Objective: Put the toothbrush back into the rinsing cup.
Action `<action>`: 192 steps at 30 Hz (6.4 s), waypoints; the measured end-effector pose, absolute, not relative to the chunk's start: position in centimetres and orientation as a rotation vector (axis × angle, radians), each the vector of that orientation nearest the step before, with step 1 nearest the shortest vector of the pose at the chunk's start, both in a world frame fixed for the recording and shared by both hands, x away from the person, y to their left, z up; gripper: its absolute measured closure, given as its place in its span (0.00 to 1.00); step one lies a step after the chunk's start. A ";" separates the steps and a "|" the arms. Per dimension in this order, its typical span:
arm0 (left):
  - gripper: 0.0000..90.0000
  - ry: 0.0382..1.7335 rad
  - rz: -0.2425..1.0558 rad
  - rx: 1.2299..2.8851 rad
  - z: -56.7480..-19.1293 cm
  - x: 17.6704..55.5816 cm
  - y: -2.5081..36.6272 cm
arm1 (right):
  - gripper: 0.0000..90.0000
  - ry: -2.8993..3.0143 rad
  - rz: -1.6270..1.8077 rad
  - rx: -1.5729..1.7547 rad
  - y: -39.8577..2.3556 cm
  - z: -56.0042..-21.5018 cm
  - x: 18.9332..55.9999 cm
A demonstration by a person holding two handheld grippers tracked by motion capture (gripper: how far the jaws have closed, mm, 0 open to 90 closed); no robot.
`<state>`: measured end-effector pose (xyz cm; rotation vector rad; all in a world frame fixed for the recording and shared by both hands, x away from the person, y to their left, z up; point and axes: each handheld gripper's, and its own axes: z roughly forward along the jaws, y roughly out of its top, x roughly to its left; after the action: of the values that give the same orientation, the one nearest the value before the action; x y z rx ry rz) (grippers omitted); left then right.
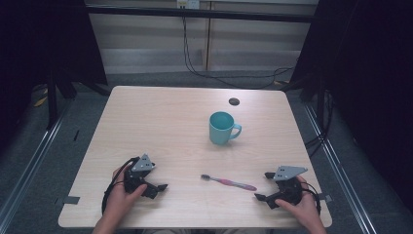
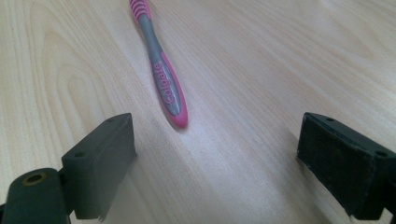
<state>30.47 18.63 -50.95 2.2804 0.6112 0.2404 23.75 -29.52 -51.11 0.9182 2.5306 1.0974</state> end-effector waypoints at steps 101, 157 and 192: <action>0.07 0.625 0.234 2.274 -51.0 30.5 18.6 | 0.52 3.019 0.461 0.536 -13.2 -46.7 30.5; 0.07 0.627 0.235 2.273 -51.0 30.5 18.6 | 0.92 3.040 0.283 0.704 -11.9 -46.0 31.2; 0.07 0.624 0.235 2.276 -51.0 30.5 18.6 | 0.92 2.792 0.850 0.960 -17.2 -40.5 31.6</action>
<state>30.51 18.65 -50.98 2.2762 0.6241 0.2352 31.62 -17.19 -40.51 0.9599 2.7920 0.8499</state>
